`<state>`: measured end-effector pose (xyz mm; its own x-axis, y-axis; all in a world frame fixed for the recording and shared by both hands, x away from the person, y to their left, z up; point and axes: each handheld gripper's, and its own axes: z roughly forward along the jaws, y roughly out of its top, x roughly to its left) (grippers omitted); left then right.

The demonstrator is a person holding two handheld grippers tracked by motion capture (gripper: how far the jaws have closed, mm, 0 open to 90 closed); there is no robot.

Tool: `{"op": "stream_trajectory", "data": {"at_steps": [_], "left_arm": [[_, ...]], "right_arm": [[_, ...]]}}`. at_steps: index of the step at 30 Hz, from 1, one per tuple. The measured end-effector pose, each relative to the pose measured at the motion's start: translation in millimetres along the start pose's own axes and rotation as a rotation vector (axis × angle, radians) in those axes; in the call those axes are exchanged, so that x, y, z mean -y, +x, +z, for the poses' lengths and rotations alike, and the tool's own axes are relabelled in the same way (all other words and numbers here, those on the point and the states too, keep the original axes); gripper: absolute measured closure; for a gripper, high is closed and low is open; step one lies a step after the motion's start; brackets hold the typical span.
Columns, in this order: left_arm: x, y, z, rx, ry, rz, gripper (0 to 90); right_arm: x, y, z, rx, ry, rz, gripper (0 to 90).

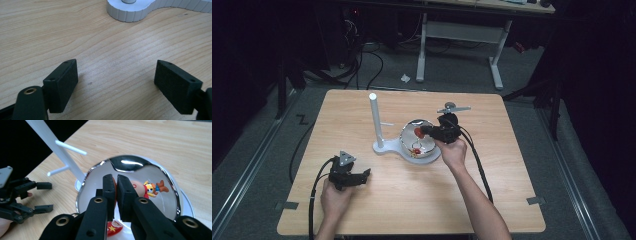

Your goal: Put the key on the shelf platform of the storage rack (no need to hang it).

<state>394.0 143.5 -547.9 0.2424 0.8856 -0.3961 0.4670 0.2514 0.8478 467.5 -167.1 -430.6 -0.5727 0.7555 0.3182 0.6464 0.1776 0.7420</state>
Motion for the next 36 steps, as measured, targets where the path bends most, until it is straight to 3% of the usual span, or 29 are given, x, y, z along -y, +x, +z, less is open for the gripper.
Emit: {"op": "stream_trajectory", "data": {"at_steps": [15,29,36], "left_arm": [[0.0,0.0,0.0,0.000,0.000,0.000,19.5],[0.0,0.0,0.0,0.000,0.000,0.000,19.5],[0.0,0.0,0.0,0.000,0.000,0.000,19.5]], "right_arm": [[8.9,-11.7,18.9,0.049,0.051,0.015,85.8],[11.4,-11.5,27.8,0.060,0.056,0.007,85.0],[11.4,-12.9,24.6,0.077,0.046,0.006,77.2]]}}
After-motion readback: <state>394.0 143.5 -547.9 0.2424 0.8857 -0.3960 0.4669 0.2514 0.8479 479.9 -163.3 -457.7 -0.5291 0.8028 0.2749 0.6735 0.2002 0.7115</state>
